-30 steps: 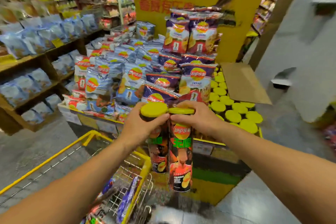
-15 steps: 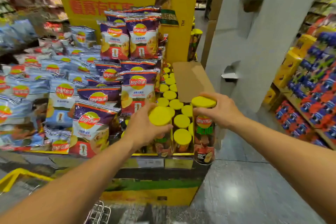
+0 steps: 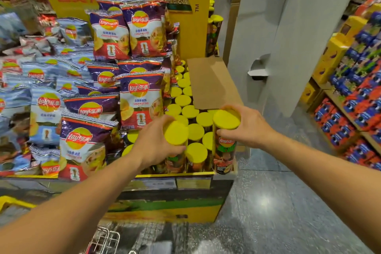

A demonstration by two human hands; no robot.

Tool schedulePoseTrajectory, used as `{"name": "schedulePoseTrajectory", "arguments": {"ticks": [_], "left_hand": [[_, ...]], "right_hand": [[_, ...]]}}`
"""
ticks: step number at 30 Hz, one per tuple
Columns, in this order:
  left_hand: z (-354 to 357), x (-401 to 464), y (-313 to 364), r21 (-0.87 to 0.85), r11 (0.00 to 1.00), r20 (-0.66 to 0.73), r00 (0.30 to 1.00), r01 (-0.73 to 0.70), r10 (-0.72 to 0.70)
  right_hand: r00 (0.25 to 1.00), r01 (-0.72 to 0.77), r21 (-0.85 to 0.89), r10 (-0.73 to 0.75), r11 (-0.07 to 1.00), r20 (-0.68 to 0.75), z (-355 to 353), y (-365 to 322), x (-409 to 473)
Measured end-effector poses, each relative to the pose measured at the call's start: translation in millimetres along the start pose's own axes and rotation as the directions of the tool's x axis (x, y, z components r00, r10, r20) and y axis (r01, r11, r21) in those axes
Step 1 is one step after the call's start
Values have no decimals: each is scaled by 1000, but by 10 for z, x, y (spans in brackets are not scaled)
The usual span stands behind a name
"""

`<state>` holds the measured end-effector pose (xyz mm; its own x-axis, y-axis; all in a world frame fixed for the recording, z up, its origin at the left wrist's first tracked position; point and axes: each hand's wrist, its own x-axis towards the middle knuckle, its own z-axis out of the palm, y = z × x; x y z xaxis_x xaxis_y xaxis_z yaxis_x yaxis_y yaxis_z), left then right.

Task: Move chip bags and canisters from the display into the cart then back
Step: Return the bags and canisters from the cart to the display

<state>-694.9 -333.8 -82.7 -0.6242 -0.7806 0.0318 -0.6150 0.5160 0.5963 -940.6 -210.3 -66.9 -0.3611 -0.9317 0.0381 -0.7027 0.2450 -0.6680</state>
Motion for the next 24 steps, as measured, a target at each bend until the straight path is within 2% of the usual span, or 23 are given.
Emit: {"name": "schedulePoseTrajectory", "arguments": {"ticks": [3, 7, 9, 11, 13, 15, 18, 19, 21, 23, 24], "left_hand": [[150, -69, -158, 120, 993, 132, 991, -18, 2], [369, -16, -328, 219, 976, 167, 985, -6, -31], [478, -11, -363, 395, 916, 198, 980, -72, -8], [596, -19, -379, 561, 816, 225, 974, -140, 13], [665, -17, -393, 627, 763, 223, 975, -155, 15], [708, 16, -411, 646, 741, 205, 977, -182, 61], [731, 72, -348, 565, 766, 194, 952, -307, 238], [754, 93, -300, 526, 764, 222, 928, -373, 300], [842, 132, -198, 489, 699, 365, 850, -522, 380], [963, 150, -137, 505, 619, 495, 789, -602, 363], [995, 155, -123, 522, 598, 510, 785, -608, 353]], "right_hand": [[997, 57, -44, -54, 997, 57, -61, -15, 27], [991, 100, -99, -90, 990, 97, -113, -41, 68], [984, 141, -136, -124, 981, 126, -125, -67, 55], [974, 185, -175, -157, 967, 162, -129, -72, 32], [968, 209, -183, -177, 961, 178, -123, -68, 23], [964, 227, -198, -191, 953, 184, -115, -47, 27], [961, 255, -234, -219, 938, 168, -121, -34, 21], [963, 255, -234, -224, 938, 152, -127, -32, 12], [963, 262, -228, -239, 938, 124, -133, -30, -16], [957, 285, -240, -264, 928, 117, -129, -9, -47], [954, 298, -253, -278, 920, 113, -127, 2, -65]]}}
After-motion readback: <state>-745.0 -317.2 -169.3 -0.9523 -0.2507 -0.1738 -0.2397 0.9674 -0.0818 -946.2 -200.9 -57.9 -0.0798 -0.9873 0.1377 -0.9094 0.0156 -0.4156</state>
